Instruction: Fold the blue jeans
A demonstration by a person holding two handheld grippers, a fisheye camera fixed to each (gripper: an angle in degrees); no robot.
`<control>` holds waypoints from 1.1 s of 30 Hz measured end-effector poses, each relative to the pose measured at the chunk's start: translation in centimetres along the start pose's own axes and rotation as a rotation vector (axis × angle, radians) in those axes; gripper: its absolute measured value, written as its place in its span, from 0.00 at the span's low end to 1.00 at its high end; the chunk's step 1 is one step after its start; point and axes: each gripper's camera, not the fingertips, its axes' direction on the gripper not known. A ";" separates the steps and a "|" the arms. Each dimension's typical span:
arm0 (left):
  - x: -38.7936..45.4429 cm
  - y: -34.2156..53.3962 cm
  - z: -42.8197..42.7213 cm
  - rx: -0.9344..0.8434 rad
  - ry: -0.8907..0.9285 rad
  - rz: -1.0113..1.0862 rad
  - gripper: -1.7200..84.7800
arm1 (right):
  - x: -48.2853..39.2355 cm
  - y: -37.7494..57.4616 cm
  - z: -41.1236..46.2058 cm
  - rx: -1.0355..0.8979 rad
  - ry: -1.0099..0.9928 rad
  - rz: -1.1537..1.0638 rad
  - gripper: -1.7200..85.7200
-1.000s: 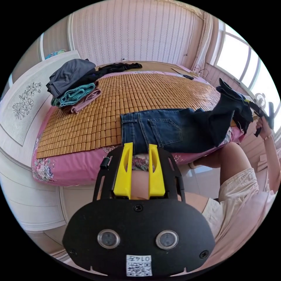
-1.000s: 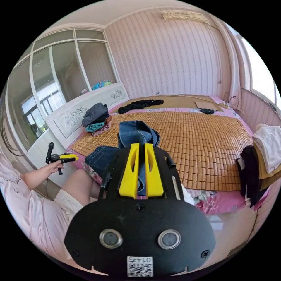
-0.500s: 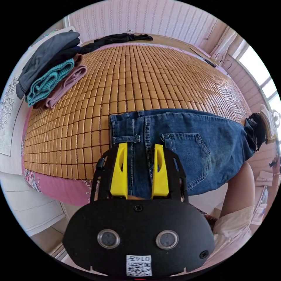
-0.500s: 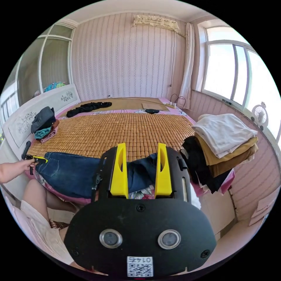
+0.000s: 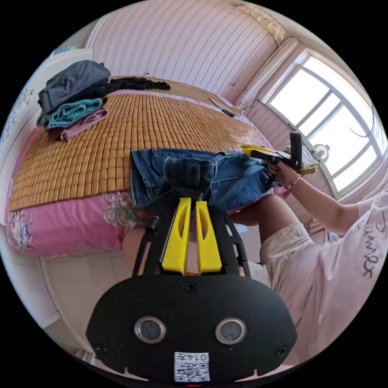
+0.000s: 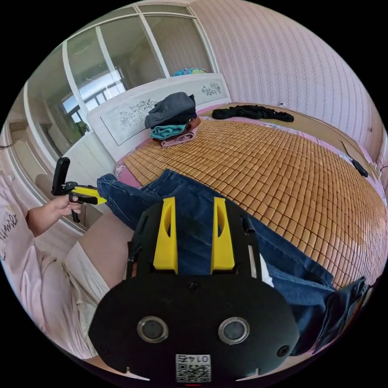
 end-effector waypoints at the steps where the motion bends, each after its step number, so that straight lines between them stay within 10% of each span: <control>1: 0.1 1.2 -0.3 -0.016 -0.003 -0.011 0.02 | -0.7 -0.5 0.7 -0.011 -0.020 -0.019 0.17; 11: -1.3 10.2 -4.5 0.053 0.014 -0.276 0.07 | -10.2 1.9 6.5 -0.380 -0.451 -0.204 0.03; 22: 3.2 12.9 -9.4 0.219 -0.027 -0.352 0.20 | -16.1 4.6 4.9 -0.379 -0.351 -0.350 0.02; 33: 2.5 13.2 -9.9 0.120 0.035 -0.360 0.07 | -12.7 0.1 0.6 -0.111 -0.424 -0.278 0.12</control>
